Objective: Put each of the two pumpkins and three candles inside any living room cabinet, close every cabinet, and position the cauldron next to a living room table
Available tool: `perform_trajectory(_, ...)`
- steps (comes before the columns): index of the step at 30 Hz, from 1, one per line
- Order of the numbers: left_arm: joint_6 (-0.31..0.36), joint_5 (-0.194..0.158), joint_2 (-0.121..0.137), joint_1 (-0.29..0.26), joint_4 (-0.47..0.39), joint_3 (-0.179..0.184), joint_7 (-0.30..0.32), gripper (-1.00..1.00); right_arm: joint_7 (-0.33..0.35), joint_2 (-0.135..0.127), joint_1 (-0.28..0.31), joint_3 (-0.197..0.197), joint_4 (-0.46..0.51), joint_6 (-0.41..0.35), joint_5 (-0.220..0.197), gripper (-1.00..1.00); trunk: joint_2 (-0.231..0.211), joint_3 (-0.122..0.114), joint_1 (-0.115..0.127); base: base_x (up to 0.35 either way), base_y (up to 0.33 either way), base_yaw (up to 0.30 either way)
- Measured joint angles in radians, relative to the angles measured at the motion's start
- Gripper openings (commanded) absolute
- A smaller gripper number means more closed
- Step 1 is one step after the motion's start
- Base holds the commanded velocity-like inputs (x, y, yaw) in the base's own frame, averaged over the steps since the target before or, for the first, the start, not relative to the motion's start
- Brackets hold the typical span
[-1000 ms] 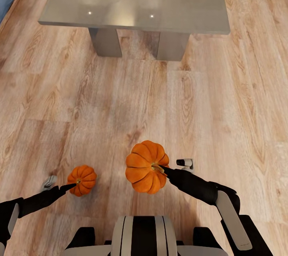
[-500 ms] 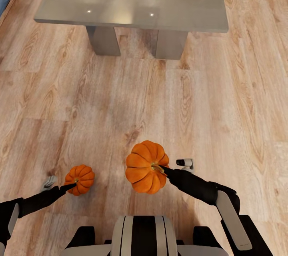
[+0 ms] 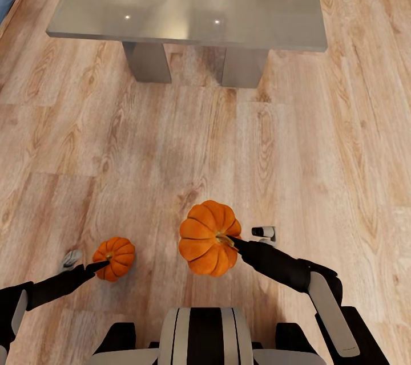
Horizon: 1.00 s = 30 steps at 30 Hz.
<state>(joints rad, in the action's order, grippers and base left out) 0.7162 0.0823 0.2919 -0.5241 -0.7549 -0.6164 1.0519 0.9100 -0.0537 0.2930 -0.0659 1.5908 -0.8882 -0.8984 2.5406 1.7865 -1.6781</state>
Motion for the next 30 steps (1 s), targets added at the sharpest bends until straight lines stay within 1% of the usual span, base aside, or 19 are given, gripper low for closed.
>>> perform_trajectory(17,-0.002,0.002,0.000,0.000,0.000,-0.001,0.005,1.00,0.000,0.000,0.000,0.000,0.000,0.001,-0.001,-1.00,0.000,0.000,0.000,0.024,-0.022,0.000)
perform_trajectory(18,-0.002,0.002,0.000,0.000,0.000,-0.001,0.005,-1.00,0.000,0.000,0.000,0.000,0.000,0.001,-0.001,-1.00,0.000,0.000,0.000,0.006,-0.005,0.000)
perform_trajectory(30,-0.022,0.004,-0.002,0.000,0.000,-0.004,0.011,-1.00,0.000,0.000,0.000,0.000,0.000,0.001,-0.001,-1.00,0.000,0.000,0.000,0.001,0.000,0.000)
